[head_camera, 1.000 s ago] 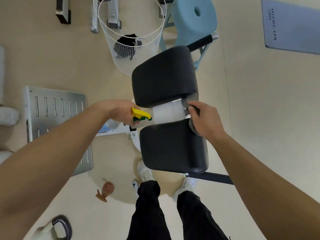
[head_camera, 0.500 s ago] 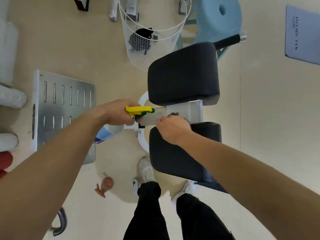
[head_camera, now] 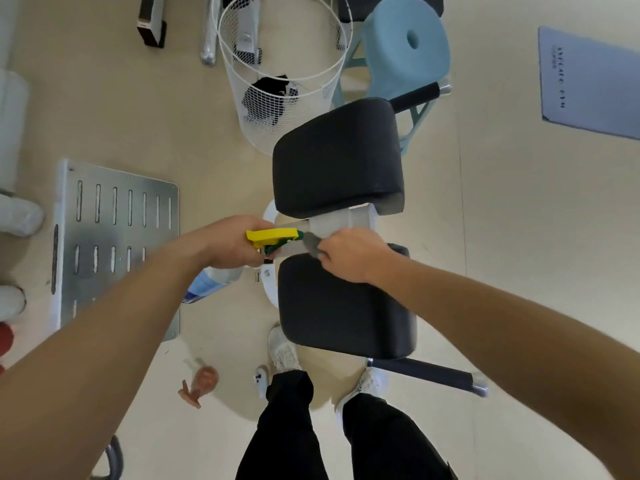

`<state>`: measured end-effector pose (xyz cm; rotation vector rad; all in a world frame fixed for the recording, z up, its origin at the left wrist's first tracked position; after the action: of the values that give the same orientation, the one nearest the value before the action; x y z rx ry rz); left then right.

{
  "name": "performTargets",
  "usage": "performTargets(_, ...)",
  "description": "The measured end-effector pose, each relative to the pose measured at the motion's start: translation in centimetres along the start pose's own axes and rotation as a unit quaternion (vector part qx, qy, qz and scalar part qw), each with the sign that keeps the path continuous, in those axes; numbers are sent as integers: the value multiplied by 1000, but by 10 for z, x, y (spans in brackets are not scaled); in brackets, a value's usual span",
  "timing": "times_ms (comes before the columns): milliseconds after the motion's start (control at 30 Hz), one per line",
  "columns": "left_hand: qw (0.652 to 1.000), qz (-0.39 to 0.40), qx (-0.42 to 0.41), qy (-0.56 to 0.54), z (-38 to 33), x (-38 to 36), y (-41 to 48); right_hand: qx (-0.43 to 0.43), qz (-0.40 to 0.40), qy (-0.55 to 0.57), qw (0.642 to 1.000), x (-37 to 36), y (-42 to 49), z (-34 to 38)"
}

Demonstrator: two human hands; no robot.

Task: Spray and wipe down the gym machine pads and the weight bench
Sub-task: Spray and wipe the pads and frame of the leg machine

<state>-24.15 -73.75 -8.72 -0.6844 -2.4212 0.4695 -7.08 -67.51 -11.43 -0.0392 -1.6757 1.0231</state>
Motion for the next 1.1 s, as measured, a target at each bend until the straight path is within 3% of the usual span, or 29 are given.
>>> performTargets(200,999,23,-31,15,-60,-2,25,-44,-85,175,980,21,-53,-77)
performTargets(333,998,45,-32,27,-81,-13,44,-117,-170,348,915,5,-68,-119)
performTargets(467,998,52,-28,24,-90,-25,59,-222,-81,440,867,-34,-52,-159)
performTargets(633,997,52,-47,18,-100,-40,79,-287,5,485,826,-77,-13,-187)
performTargets(767,997,54,-51,20,-107,-40,84,-291,40,459,838,-84,-4,-192)
performTargets(967,999,21,-33,13,-97,-31,68,-203,-68,413,885,-27,-39,-156)
performTargets(1100,1000,-19,-4,-10,-76,-25,45,-127,-98,370,915,11,-63,-125)
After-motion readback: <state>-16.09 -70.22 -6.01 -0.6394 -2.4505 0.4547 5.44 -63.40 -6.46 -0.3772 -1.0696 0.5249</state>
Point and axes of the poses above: each hand's wrist, its own y-axis towards the middle knuckle, its own x-axis out of the back of the hand, z = x × y, the point moved 7 cm from there along y, towards the middle knuckle, and after that the axes turned 13 degrees about -x, right-handed, at the moved point
